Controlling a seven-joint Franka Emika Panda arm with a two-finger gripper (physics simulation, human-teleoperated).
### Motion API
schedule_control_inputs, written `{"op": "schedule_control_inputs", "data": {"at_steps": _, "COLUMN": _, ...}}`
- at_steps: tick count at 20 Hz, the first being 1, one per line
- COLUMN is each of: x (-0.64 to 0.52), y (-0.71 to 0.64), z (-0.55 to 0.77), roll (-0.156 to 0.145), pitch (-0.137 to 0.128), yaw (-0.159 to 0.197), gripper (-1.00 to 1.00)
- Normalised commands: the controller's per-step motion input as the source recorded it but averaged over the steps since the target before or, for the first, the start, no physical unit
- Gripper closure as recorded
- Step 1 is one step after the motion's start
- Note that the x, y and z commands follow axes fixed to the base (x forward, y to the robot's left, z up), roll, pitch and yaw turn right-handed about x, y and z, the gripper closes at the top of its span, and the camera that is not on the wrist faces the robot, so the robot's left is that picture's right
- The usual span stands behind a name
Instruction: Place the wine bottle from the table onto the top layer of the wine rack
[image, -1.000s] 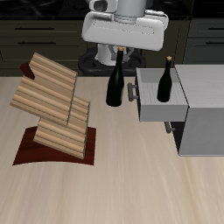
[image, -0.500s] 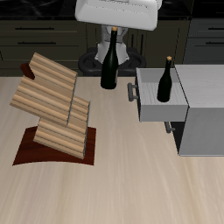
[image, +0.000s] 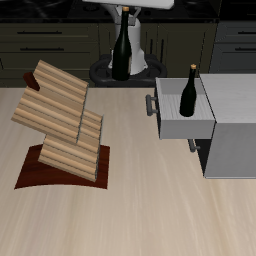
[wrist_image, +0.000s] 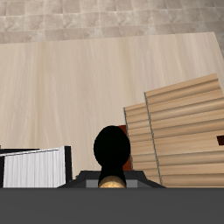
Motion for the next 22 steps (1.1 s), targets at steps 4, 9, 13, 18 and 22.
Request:
{"op": "schedule_control_inputs", "data": {"at_steps": 4, "x": -0.15, "y": -0.17, "z": 0.19, "roll": 0.105, "pitch": 0.059, "yaw": -0.049, "gripper": 1.0}}
{"op": "schedule_control_inputs", "data": {"at_steps": 9, "x": -0.16, "y": -0.18, "z": 0.09, "roll": 0.108, "pitch": 0.052, "yaw": -0.058, "gripper": 1.0}}
{"op": "schedule_control_inputs", "data": {"at_steps": 13, "x": -0.17, "y": -0.13, "z": 0.04, "roll": 0.089, "pitch": 0.043, "yaw": -0.054, "gripper": 1.0}}
{"op": "schedule_control_inputs", "data": {"at_steps": 18, "x": -0.23, "y": -0.05, "z": 0.16, "roll": 0.118, "pitch": 0.009, "yaw": -0.036, "gripper": 1.0}}
{"op": "schedule_control_inputs", "data": {"at_steps": 22, "x": -0.15, "y": -0.08, "z": 0.13, "roll": 0.088, "pitch": 0.05, "yaw": -0.038, "gripper": 1.0}}
